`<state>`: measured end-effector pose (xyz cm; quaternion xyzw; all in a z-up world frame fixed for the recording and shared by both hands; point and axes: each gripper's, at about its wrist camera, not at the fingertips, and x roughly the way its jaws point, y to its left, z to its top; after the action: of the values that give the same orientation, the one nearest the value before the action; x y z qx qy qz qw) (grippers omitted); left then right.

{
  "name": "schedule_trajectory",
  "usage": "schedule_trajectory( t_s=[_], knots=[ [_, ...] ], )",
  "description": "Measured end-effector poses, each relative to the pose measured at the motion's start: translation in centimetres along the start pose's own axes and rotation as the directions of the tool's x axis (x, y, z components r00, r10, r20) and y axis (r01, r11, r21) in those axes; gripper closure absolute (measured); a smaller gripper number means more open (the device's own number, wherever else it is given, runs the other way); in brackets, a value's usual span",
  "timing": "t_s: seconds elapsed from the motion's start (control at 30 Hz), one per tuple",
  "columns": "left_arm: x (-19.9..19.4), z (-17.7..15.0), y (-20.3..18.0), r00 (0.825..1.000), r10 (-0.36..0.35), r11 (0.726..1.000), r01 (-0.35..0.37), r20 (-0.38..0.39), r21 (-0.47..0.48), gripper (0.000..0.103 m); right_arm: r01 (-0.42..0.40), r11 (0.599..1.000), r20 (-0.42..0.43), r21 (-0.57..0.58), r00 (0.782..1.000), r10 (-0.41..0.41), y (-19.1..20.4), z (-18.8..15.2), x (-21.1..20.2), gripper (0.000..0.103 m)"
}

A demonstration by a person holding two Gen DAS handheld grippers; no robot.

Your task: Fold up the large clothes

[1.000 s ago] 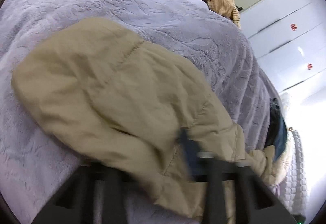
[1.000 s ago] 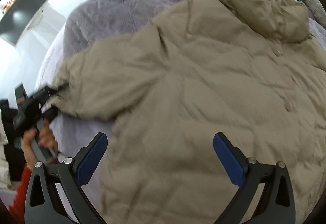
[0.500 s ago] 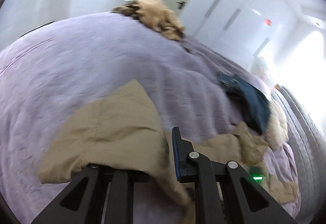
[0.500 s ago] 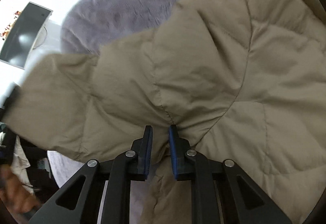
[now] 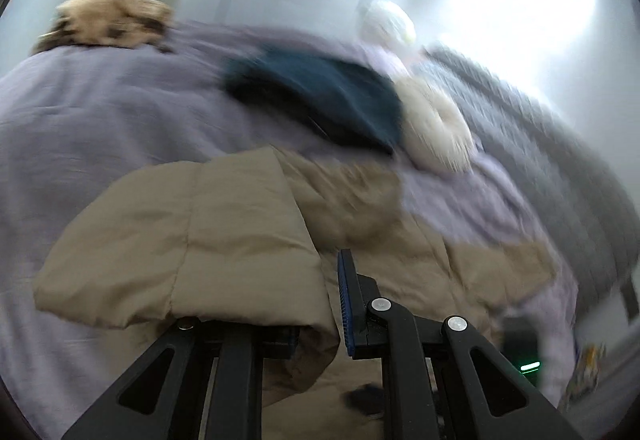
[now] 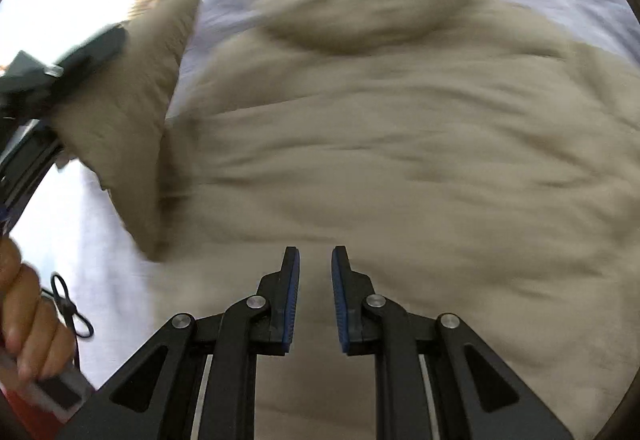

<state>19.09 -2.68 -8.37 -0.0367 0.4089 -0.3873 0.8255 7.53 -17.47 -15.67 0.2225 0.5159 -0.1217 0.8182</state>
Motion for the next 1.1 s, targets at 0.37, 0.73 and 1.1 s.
schedule_trajectory(
  t_s=[0.37,0.73,1.1],
  knots=[
    [8.4,-8.3,-3.0,0.957,0.091,0.989,-0.055,-0.275,0.136,0.052,0.087,0.988,-0.02,0.129,0.996,-0.086,-7.4,-0.7,-1.0,0.084],
    [-4.3,-6.4,5.0,0.98,0.159,0.983,-0.168,-0.117,-0.068,0.014,0.062,0.981,0.09,-0.183,0.995,-0.046,-1.3,-2.6,-4.3,0.02],
    [0.8,-6.0,23.1,0.967,-0.183,0.792,0.037,-0.178,-0.609,0.014,0.358,0.755,0.297,-0.549,0.928,-0.224,9.2,-0.2,2.4,0.021]
  ],
)
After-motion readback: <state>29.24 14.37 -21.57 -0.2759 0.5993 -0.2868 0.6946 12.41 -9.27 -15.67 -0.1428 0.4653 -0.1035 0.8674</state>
